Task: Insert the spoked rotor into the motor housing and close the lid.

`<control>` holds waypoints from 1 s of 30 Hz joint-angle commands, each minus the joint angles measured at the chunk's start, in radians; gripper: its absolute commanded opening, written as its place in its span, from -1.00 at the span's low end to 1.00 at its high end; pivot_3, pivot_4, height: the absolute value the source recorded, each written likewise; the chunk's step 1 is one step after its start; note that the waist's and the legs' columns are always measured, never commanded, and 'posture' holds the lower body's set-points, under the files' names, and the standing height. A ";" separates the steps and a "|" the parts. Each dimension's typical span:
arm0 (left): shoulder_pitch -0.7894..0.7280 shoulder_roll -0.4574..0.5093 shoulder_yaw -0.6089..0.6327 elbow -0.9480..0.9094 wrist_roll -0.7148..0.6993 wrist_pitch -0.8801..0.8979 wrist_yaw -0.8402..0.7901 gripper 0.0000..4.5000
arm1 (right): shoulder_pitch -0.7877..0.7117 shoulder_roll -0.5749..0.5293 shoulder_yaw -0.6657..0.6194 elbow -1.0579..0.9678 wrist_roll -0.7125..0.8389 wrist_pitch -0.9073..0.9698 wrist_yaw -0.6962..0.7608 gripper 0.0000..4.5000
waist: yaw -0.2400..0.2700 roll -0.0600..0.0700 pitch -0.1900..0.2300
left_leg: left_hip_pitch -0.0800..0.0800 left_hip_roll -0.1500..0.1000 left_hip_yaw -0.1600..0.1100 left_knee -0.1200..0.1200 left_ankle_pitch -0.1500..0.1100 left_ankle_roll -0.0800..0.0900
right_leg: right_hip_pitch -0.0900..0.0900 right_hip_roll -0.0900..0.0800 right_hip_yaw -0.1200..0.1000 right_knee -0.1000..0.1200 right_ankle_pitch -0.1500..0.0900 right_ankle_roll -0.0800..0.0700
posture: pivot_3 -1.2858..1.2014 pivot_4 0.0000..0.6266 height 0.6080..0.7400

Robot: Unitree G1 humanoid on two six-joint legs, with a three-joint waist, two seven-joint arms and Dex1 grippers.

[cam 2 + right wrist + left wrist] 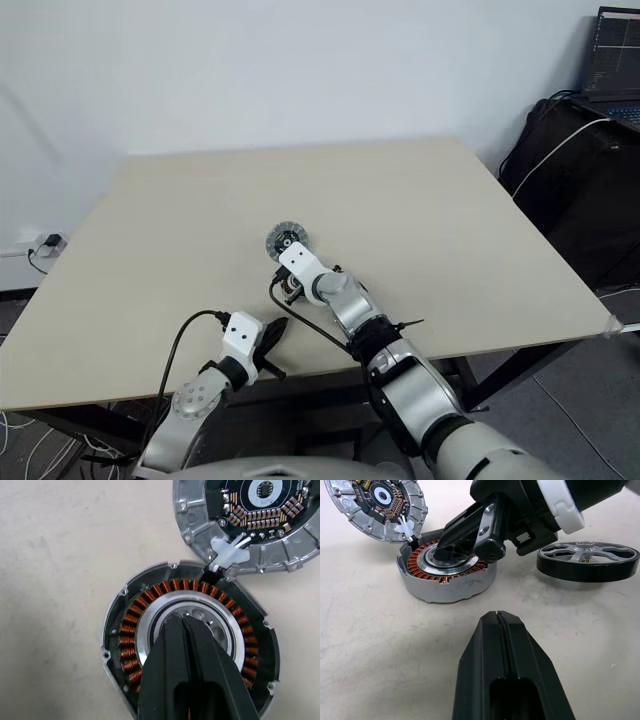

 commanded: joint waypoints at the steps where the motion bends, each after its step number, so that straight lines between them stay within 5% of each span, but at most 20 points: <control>1: -0.008 0.000 0.002 -0.021 -0.002 -0.020 0.006 -1.00 | -0.026 0.012 -0.033 0.010 0.019 -0.083 0.005 -0.97 | 0.000 0.000 0.000 | 0.000 0.000 0.000 0.000 0.000 0.000 | 0.000 0.000 0.000 0.000 0.000 0.000 | 0.03 -1.00 1.00; 21: -0.022 0.009 -0.006 -0.015 -0.005 -0.015 -0.012 -1.00 | 0.008 -0.032 -0.066 -0.066 -0.008 -0.101 -0.051 -0.97 | 0.000 0.000 0.000 | 0.000 0.000 0.000 0.000 0.000 0.000 | 0.001 0.000 0.000 0.000 0.000 0.000 | 0.03 -1.00 1.00; 30: 0.002 0.010 0.000 -0.035 -0.011 -0.011 -0.007 -1.00 | 0.199 -0.156 -0.167 -0.486 0.092 0.053 0.030 -0.97 | 0.013 0.000 0.000 | -0.002 0.000 -0.001 0.000 0.000 0.001 | 0.001 -0.001 0.000 -0.001 0.000 0.000 | 0.03 -1.00 1.00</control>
